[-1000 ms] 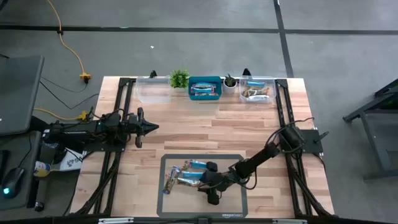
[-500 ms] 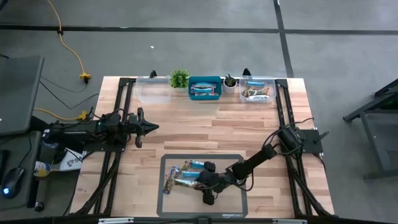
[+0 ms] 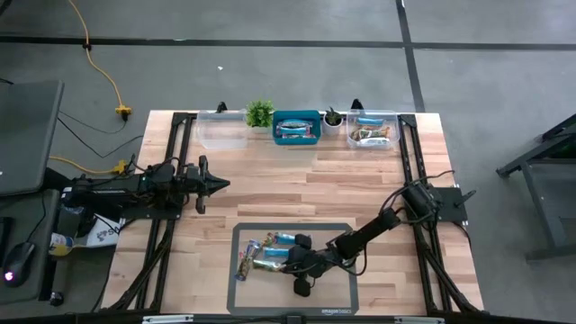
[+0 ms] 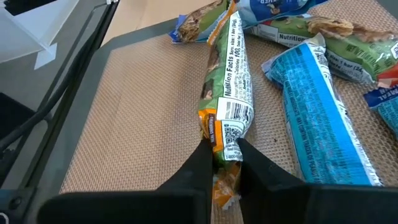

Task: Pick and place Granola Bars by type
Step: Put the yellow granola bar into the right transparent bin

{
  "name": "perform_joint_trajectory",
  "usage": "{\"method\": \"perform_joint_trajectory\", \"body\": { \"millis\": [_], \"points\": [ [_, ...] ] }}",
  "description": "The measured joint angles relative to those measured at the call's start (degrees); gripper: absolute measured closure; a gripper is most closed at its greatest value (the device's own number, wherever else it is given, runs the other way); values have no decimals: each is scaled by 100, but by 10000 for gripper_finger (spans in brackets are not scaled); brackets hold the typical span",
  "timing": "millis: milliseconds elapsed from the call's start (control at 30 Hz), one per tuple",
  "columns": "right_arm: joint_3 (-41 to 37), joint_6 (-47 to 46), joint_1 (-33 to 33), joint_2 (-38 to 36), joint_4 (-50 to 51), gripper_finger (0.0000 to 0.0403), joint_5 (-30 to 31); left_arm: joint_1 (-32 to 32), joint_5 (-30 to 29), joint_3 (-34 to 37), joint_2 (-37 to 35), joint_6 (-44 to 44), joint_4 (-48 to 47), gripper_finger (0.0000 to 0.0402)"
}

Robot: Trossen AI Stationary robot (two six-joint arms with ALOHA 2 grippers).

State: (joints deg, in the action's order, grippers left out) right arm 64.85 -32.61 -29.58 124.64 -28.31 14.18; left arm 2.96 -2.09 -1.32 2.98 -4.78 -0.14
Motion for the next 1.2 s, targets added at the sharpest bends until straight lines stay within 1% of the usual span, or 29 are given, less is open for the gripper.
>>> {"method": "perform_joint_trajectory", "body": {
  "millis": [200, 433, 533, 667, 767, 867, 1000, 1200],
  "points": [
    [-12, -62, -9, -223, 19, 363, -352, 2, -2, 0, -2, 0, 0, 400],
    [-6, -34, -9, -547, 19, 382, -588, 2, -2, 1, -1, -1, 0, 400],
    [-3, -14, -9, -693, 5, 382, -596, 0, -2, 0, -2, -2, 0, 400],
    [-3, 101, -5, -885, -65, 380, -550, 0, -2, 2, -2, 0, 0, 400],
    [-3, 304, 29, -1114, -296, 383, -484, 2, -2, 0, 0, -2, 0, 400],
    [-1, 589, 75, -1374, -456, 388, -268, 2, -2, 0, -2, -2, 0, 400],
    [0, 1046, 192, -1813, -775, 389, -68, 2, -2, 1, -2, -1, 0, 400],
    [1, 1748, 409, -2563, -955, 387, 169, 0, -2, 0, 0, -2, 0, 400]
  ]
}}
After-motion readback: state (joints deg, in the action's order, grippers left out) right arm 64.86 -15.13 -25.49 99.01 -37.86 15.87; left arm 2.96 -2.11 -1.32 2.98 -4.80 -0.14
